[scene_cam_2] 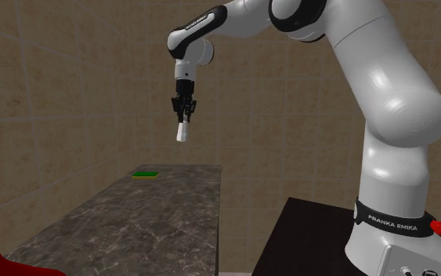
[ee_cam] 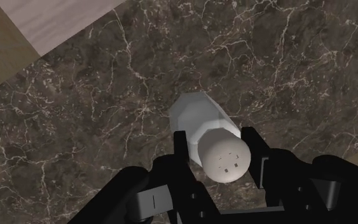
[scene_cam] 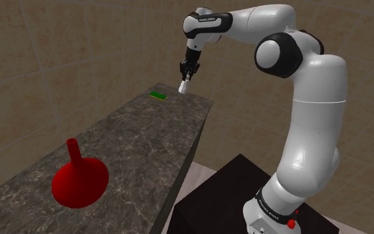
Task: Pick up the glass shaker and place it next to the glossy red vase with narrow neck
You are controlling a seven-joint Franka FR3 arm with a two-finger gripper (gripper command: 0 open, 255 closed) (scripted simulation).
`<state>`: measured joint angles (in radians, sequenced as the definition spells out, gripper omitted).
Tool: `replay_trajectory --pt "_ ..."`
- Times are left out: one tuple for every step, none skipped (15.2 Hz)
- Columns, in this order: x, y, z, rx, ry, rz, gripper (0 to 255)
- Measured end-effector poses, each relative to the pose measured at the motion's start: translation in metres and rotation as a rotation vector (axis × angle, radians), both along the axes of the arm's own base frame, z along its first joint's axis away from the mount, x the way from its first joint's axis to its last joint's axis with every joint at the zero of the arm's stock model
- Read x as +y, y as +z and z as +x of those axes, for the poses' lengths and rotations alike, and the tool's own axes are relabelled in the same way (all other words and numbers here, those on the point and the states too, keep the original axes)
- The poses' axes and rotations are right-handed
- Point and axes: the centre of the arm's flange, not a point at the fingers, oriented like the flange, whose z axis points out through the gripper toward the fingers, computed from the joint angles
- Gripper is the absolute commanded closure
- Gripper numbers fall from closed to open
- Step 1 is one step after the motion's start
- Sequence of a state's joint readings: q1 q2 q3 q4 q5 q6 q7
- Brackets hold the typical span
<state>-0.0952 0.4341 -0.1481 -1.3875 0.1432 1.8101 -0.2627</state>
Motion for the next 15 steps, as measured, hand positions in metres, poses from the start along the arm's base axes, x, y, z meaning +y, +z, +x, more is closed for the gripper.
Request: replay_trajectory --pt "0.000 0.005 0.000 0.000 0.000 0.000 255" --pt "0.000 0.009 -0.001 0.000 0.000 0.000 255" --pt "-0.001 0.015 -0.001 0.000 0.000 0.000 255" --pt "0.000 0.019 -0.001 0.000 0.000 0.000 255" --pt "0.000 0.026 0.000 0.000 0.000 0.000 255" --pt "0.000 0.031 0.000 0.000 0.000 0.000 255" --pt "0.000 0.037 0.000 0.000 0.000 0.000 255" --pt "-0.001 0.042 -0.001 0.000 0.000 0.000 255" --pt "0.000 0.047 -0.001 0.000 0.000 0.000 255" --pt "0.000 0.052 -0.002 0.000 0.000 0.000 255" --pt "-0.001 0.058 0.000 0.000 0.000 0.000 255" --pt "0.000 0.062 0.000 0.000 0.000 0.000 255" --pt "0.000 0.067 0.000 0.000 0.000 0.000 255" --pt "-0.001 0.074 0.000 0.000 0.000 0.000 255" --pt "0.000 0.078 0.000 0.000 0.000 0.000 255"
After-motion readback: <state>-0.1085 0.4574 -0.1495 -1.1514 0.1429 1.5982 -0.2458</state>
